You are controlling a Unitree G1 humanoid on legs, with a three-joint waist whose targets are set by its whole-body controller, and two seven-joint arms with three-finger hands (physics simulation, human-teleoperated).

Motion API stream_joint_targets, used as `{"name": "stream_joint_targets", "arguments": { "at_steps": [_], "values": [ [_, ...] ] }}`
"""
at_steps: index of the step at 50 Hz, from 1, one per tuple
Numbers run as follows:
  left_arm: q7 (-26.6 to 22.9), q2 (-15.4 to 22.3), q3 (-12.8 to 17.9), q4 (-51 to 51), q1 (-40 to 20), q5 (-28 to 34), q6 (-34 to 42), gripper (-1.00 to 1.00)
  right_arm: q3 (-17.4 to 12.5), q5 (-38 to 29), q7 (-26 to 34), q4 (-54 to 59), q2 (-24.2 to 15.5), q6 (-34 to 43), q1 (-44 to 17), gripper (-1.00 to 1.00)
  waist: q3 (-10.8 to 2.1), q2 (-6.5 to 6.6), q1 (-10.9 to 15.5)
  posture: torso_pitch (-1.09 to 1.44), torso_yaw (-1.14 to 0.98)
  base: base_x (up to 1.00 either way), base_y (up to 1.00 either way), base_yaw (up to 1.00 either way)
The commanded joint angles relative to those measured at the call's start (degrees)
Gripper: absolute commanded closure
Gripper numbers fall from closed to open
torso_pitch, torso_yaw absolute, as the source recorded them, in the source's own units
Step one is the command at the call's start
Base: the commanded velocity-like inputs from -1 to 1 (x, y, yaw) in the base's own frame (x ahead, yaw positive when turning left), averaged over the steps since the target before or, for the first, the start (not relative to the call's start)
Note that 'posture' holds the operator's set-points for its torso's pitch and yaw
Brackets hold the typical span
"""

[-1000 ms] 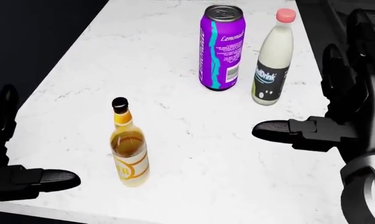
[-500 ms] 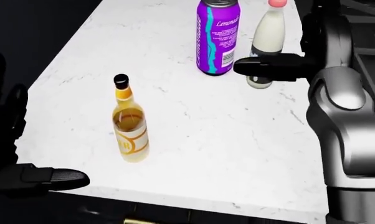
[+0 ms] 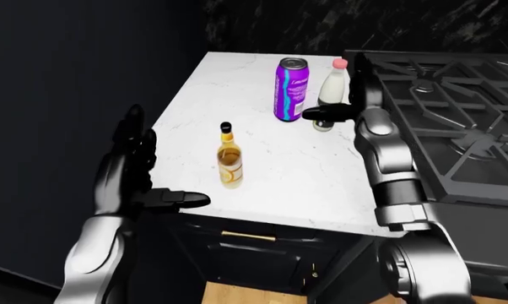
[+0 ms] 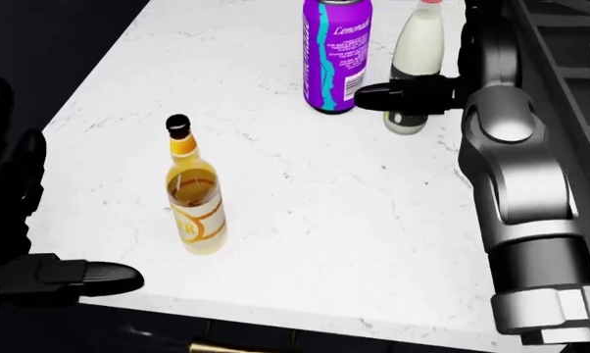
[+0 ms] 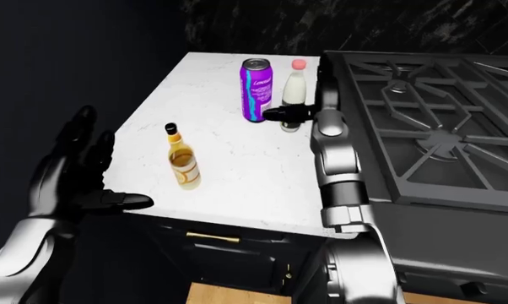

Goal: Move the drinks to the dining counter.

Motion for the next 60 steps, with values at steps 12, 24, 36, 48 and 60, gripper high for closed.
{"name": "stream_joint_targets", "arguments": {
  "at_steps": [12,24,36,48,60],
  "values": [
    [-0.2,0.6,0.8,-2.3,-1.2,-0.2,-1.1,-1.00,0.4,-0.4,0.3,2.2,0.2,-5.0,-2.8,-0.77,-1.63,-0.14,0.0,0.00,0.00,0.00,0.00,0.00],
    [0.1,0.8,0.8,-2.8,-1.7,-0.4,-0.4,-1.00,0.2,-0.6,0.4,5.0,-0.3,-6.6,-3.1,-0.18,-1.44,-0.19,0.1,0.00,0.00,0.00,0.00,0.00],
    [0.0,0.7,0.7,-2.8,-1.4,-0.2,-0.5,-1.00,0.4,-1.2,0.5,8.4,0.1,-9.3,-2.2,0.39,-1.32,-0.24,0.1,0.00,0.00,0.00,0.00,0.00],
    [0.0,0.7,0.7,-3.1,-1.5,-0.2,-0.1,-1.00,-0.2,-1.1,1.6,2.1,-1.4,-5.3,-0.5,1.00,-1.28,-0.42,0.3,0.00,0.00,0.00,0.00,0.00],
    [0.8,0.7,-1.6,-4.6,-3.6,0.8,2.6,-1.00,-3.0,0.5,4.6,-19.0,-4.8,7.4,5.1,1.00,-1.04,-0.72,0.5,0.00,0.00,0.00,0.00,0.00]
  ]
}}
